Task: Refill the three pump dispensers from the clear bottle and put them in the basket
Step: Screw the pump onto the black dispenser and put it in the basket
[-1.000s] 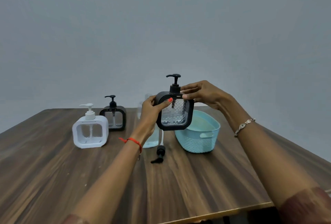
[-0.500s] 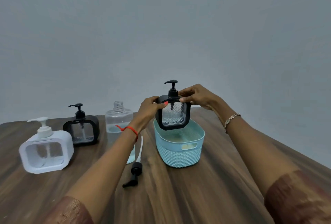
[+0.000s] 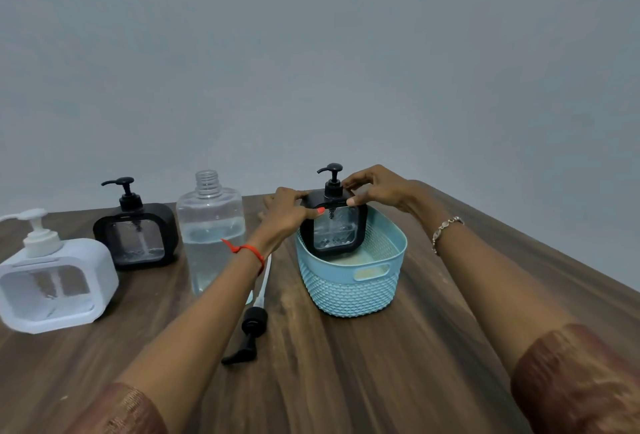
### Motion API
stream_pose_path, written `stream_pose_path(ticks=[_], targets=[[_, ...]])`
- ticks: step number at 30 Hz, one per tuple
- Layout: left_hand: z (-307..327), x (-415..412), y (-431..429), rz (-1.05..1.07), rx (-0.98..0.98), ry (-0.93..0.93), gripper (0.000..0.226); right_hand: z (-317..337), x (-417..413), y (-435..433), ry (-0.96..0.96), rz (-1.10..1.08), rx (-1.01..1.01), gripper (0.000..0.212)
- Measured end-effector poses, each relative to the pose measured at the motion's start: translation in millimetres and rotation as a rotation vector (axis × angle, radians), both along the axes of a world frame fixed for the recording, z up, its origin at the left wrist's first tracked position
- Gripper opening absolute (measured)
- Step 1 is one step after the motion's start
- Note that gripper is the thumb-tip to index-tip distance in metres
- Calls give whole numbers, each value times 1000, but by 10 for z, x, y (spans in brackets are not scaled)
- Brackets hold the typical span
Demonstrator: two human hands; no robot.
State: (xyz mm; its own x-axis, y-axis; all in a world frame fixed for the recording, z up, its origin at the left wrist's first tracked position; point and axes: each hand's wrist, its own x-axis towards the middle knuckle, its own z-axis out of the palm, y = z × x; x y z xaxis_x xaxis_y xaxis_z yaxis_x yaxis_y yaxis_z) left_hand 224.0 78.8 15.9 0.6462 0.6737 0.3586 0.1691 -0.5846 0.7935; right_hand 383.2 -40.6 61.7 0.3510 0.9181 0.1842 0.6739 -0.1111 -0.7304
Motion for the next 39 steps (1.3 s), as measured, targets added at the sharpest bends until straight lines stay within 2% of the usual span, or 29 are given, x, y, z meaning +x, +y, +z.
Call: stream_pose_path(ticks=[4,12,16,18,23,25,27,28,31,34,39], targets=[[-70,3,20,79,16,96,44,-65,21,14,-12,-4,-2,36],[-113,13,19,80,40,149,47,-166,26,45,-27,-13,-3,41],[-120,17,36,77,44,145,49,-178,-6,51,-11,-15,11,35],[-114,28,35,43,10,110,46,-189,-22,50,-3,-28,6,30],[-55,0,-46,-24,-4,74,19,-204,-72,21,51,-110,13,32],[-35,-34,-85,-33,-11,59,8,-174,-116,-6,54,-148,57,34],[18,-97,-141,-31,1,28,16,-109,-175,-31,22,-219,134,35],[46,-117,-176,-38,18,28,9,-72,-192,-39,11,-267,185,35],[213,-317,-300,-9,100,6,52,96,-387,-65,52,-361,368,38],[406,-614,-413,-18,155,-100,55,266,-738,-81,31,-379,526,33],[665,-1297,-536,-21,224,-202,51,475,-1464,-51,-69,-265,630,25]])
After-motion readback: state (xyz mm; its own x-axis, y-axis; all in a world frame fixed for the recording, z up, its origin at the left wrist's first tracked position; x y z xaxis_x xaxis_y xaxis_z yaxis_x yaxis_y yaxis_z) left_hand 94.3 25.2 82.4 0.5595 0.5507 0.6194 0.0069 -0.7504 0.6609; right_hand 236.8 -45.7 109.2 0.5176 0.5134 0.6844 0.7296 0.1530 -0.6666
